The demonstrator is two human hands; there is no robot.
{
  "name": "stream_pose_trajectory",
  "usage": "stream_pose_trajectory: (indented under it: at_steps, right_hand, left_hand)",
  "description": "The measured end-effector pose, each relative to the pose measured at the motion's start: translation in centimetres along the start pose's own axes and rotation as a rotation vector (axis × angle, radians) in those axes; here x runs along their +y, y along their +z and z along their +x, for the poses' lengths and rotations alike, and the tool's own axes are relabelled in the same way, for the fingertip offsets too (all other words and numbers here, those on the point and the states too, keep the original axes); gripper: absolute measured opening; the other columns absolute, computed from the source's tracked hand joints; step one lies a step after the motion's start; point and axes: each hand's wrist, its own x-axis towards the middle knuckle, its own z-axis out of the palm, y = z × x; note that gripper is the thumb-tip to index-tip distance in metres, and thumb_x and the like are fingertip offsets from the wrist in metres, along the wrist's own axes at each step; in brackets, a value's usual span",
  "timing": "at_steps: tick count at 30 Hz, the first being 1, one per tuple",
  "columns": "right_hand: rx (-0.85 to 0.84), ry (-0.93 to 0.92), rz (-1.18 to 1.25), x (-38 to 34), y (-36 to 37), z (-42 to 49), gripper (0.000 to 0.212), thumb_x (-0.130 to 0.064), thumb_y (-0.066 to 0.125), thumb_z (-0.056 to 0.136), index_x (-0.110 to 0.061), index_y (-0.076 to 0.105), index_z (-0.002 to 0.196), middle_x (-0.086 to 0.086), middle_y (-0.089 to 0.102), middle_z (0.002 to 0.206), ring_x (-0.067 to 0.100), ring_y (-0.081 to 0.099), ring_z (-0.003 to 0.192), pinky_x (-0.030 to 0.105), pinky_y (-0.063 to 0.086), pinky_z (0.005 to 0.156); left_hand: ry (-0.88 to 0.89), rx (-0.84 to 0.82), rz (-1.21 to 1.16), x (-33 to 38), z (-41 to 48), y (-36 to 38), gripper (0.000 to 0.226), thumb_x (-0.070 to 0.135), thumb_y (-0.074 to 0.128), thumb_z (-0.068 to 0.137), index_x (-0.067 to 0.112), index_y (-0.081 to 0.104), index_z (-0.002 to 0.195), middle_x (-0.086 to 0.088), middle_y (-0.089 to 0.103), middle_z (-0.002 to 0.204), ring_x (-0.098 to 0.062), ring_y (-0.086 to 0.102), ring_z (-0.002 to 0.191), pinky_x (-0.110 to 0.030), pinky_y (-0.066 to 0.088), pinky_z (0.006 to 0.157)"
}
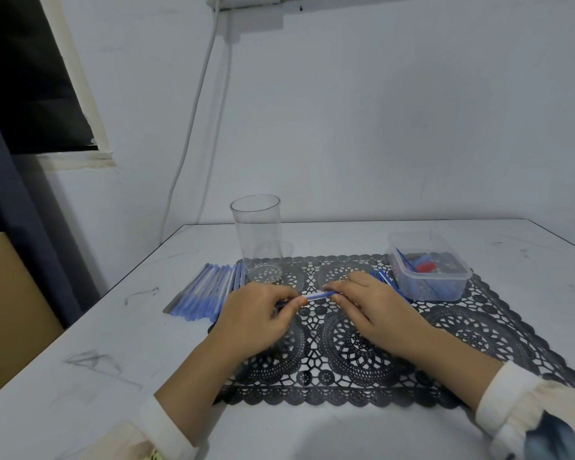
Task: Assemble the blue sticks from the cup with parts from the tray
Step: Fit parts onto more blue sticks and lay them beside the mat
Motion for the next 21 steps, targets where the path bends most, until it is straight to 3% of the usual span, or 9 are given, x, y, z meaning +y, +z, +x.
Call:
stream_pose_trajectory:
  at_steps: [4, 7, 10, 11, 13, 15, 18, 21]
  right_hand:
    - [0.012, 0.072, -0.015, 0.2, -0.1, -0.1, 0.049, -0.043, 0.028, 0.091, -0.021, 0.058, 0.123, -0.009, 0.057, 0.099, 0.003, 0.051, 0.089, 0.023, 0.045, 0.077]
    - [-0.004, 0.087, 0.019, 0.3, -0.4, -0.2, 0.049, -0.035, 0.025, 0.089, -0.024, 0.051, 0.129, -0.013, 0.052, 0.099, 0.0, 0.047, 0.089, 0.022, 0.042, 0.077]
    - [0.015, 0.064, 0.052, 0.2, -0.6, -0.2, 0.047, -0.026, 0.025, 0.092, -0.025, 0.039, 0.136, -0.008, 0.053, 0.116, 0.001, 0.048, 0.105, 0.02, 0.039, 0.089]
    - [0.031, 0.063, 0.061, 0.1, -0.6, -0.2, 0.043, -0.023, 0.026, 0.094, -0.028, 0.035, 0.136, -0.011, 0.054, 0.115, -0.005, 0.048, 0.102, 0.015, 0.038, 0.087]
    - [0.054, 0.117, 0.086, -0.1, -0.6, -0.1, 0.034, -0.023, 0.029, 0.098, -0.034, 0.03, 0.131, -0.019, 0.054, 0.088, -0.008, 0.051, 0.079, 0.012, 0.038, 0.068]
    - [0.089, 0.178, 0.103, -0.1, -0.6, 0.1, 0.028, -0.019, 0.035, 0.099, -0.027, 0.033, 0.126, -0.016, 0.048, 0.071, -0.003, 0.049, 0.059, 0.021, 0.036, 0.057]
    - [0.136, 0.204, 0.089, 0.1, -0.7, 0.1, 0.02, -0.017, 0.042, 0.097, -0.01, 0.048, 0.115, -0.016, 0.051, 0.077, 0.005, 0.052, 0.064, 0.029, 0.042, 0.062]
    - [0.13, 0.194, 0.085, 0.2, -0.7, 0.2, 0.018, -0.021, 0.046, 0.096, -0.009, 0.057, 0.104, -0.014, 0.057, 0.081, 0.008, 0.056, 0.072, 0.027, 0.047, 0.066]
  left_hand:
    - [-0.004, 0.019, -0.004, -0.3, 0.1, 0.1, 0.026, 0.045, 0.049, 0.091, 0.032, 0.07, 0.1, 0.021, 0.055, 0.06, 0.006, 0.048, 0.053, -0.013, 0.033, 0.052]
    - [-0.005, 0.018, -0.002, -0.5, 0.1, 0.2, 0.028, 0.047, 0.048, 0.091, 0.032, 0.069, 0.102, 0.018, 0.065, 0.072, 0.008, 0.05, 0.059, -0.013, 0.041, 0.059]
    - [-0.008, 0.03, 0.0, -0.5, 0.1, 0.1, 0.029, 0.047, 0.048, 0.091, 0.032, 0.069, 0.104, 0.016, 0.07, 0.085, 0.006, 0.054, 0.069, -0.013, 0.044, 0.065]
    - [-0.011, 0.037, 0.0, -0.5, 0.1, 0.1, 0.029, 0.046, 0.048, 0.091, 0.032, 0.069, 0.104, 0.016, 0.07, 0.086, 0.006, 0.054, 0.07, -0.011, 0.042, 0.063]
    - [-0.029, 0.053, 0.001, -0.7, 0.2, 0.0, 0.029, 0.046, 0.048, 0.091, 0.032, 0.069, 0.104, 0.016, 0.069, 0.081, 0.007, 0.052, 0.065, -0.008, 0.035, 0.057]
    - [-0.053, 0.067, 0.006, -0.8, 0.2, 0.0, 0.029, 0.047, 0.048, 0.09, 0.031, 0.07, 0.1, 0.017, 0.064, 0.071, 0.008, 0.05, 0.06, -0.009, 0.031, 0.054]
    - [-0.085, 0.066, 0.002, -1.0, 0.2, 0.0, 0.029, 0.047, 0.047, 0.091, 0.031, 0.07, 0.098, 0.016, 0.064, 0.069, 0.004, 0.055, 0.063, -0.013, 0.035, 0.055]
    - [-0.099, 0.063, 0.011, -1.1, 0.3, 0.0, 0.028, 0.047, 0.047, 0.091, 0.031, 0.07, 0.097, 0.016, 0.063, 0.068, 0.004, 0.054, 0.063, -0.013, 0.033, 0.054]
